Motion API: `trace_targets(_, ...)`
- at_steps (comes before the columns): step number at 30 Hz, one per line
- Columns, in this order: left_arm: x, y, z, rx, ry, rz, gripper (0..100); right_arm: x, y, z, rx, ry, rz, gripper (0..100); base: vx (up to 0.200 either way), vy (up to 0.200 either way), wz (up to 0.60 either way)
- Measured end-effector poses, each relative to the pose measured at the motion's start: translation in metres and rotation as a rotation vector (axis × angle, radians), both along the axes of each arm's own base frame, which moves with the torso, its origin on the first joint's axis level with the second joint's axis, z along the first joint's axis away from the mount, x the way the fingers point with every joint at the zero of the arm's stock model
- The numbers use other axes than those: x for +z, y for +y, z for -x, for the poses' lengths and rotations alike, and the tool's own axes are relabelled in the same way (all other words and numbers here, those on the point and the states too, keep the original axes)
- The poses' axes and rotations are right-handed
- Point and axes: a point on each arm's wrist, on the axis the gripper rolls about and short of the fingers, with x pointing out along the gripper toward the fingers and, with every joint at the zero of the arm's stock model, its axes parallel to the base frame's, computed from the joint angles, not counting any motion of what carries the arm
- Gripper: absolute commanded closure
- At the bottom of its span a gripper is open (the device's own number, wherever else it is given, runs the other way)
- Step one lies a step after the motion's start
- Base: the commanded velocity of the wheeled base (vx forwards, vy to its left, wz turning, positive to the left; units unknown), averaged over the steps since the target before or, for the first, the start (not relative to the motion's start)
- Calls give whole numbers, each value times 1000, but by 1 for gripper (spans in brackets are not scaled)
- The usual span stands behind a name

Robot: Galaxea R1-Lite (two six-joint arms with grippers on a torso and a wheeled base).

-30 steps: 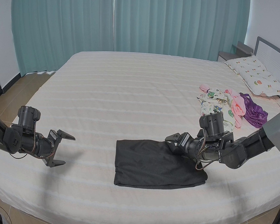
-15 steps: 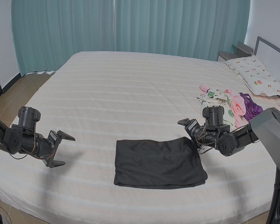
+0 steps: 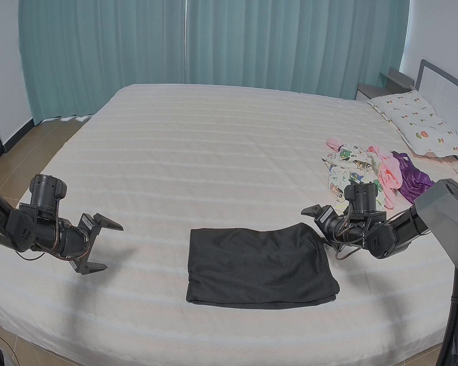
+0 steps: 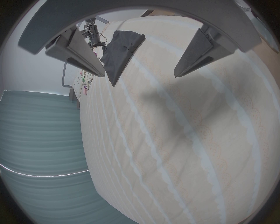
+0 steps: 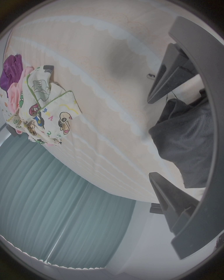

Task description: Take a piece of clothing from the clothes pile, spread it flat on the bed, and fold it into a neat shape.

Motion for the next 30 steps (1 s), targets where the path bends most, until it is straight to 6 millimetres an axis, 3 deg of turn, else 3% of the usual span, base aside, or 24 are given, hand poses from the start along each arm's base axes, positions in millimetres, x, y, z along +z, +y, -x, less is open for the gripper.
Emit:
trace_targets(2,0,0,0,0,0,0,0,-1,-1,1,11,4,3,0,0,0,0)
trace_targets(3,0,0,0,0,0,0,0,-2,0,1,18,5,1,100,0,0,0)
trace_targets(8,0,0,0,0,0,0,0,-4,3,0,29,9,-3,100,0,0,0)
trace_targets(18,0,0,0,-1,1,1,0,-5,-20,-4,-28,10,-14,100,0,0,0)
trace_targets(26,-1,0,0,-1,2,1,0,-5,-25,-2,-53,23,-35,100,0,0,0)
trace_targets(27,-1,0,0,-1,3,1,0,-4,-25,-1,-52,24,-40,0,0,0,0)
trace_targets(30,-1,0,0,-1,2,1,0,-4,-24,3,-23,26,-60,0,0,0,0)
